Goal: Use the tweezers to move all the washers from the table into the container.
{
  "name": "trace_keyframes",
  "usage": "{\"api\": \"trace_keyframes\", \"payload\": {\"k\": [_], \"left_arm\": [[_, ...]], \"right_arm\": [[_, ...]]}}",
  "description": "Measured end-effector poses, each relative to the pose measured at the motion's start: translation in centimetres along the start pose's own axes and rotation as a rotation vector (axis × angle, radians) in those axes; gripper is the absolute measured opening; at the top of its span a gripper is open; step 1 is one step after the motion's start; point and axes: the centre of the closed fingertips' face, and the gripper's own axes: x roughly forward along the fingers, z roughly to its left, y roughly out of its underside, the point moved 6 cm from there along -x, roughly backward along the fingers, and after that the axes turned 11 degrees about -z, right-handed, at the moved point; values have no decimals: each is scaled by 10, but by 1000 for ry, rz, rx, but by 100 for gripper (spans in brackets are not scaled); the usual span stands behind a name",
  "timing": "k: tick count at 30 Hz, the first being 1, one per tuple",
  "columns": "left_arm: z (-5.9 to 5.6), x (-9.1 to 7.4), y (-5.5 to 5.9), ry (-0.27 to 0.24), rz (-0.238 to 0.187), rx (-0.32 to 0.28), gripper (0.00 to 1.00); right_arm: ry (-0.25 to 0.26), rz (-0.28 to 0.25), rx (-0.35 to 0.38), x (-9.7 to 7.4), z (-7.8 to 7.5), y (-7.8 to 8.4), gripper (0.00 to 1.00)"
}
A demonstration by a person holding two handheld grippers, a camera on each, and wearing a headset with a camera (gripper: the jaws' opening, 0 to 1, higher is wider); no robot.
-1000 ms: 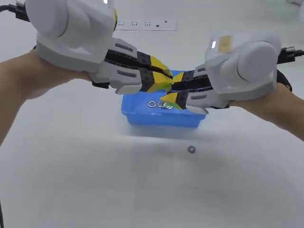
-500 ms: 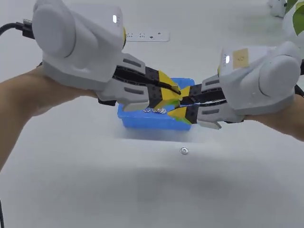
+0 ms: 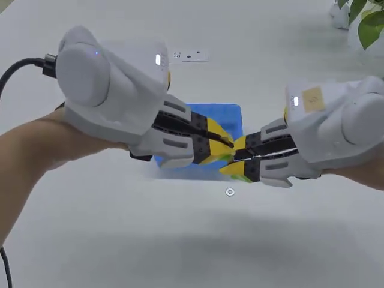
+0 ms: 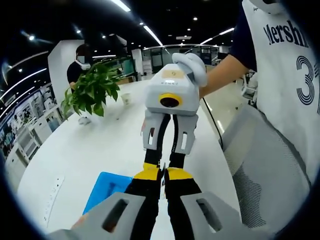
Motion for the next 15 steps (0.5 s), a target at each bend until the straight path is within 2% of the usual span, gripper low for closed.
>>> {"api": "trace_keyframes", "payload": {"k": [9, 15], "left_arm": [[-8, 8, 4, 30, 18, -7, 6], [-9, 12, 12, 41, 23, -21, 6]], "right_arm": [[-22, 6, 23, -1, 9, 8, 12], [-22, 15, 27, 1, 13, 18, 12]]}}
